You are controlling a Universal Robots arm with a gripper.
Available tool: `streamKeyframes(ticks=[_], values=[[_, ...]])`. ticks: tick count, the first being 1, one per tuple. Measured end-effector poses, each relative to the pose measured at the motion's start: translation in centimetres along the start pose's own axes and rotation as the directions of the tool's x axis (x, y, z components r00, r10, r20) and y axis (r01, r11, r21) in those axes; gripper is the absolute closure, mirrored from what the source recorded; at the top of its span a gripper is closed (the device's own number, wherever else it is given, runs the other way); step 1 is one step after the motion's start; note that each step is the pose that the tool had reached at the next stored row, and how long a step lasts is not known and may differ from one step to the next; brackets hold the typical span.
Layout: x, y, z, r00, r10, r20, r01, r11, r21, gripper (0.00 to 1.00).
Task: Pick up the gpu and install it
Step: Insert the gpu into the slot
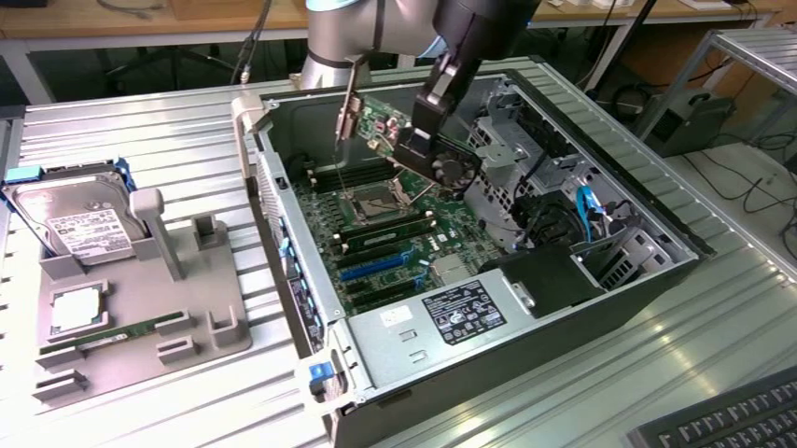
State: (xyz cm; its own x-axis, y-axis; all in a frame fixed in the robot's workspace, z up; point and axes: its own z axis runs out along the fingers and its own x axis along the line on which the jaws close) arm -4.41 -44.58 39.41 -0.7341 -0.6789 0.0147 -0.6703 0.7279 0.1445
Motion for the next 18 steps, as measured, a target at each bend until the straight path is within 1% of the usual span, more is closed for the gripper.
streamKeyframes(ticks=[2, 3, 8, 13, 15, 18], values=[[0.0, 0.0, 0.02, 0.9996, -0.03, -0.0007, 0.03, 0.9996, 0.0039, 0.74], [0.01, 0.0, 0.02, 0.9991, -0.042, 0.0003, 0.042, 0.9991, 0.0066, 0.74], [0.0, 0.0, 0.04, 0.9949, -0.1, 0.009, 0.1, 0.9948, 0.0215, 0.74], [0.0, 0.0, 0.05, 0.9872, -0.159, 0.0169, 0.158, 0.9867, 0.0373, 0.74], [0.0, -0.01, 0.06, 0.9824, -0.186, 0.0169, 0.185, 0.9818, 0.0418, 0.74], [0.0, -0.01, 0.11, 0.9727, -0.232, 0.013, 0.231, 0.9719, 0.0451, 0.74]])
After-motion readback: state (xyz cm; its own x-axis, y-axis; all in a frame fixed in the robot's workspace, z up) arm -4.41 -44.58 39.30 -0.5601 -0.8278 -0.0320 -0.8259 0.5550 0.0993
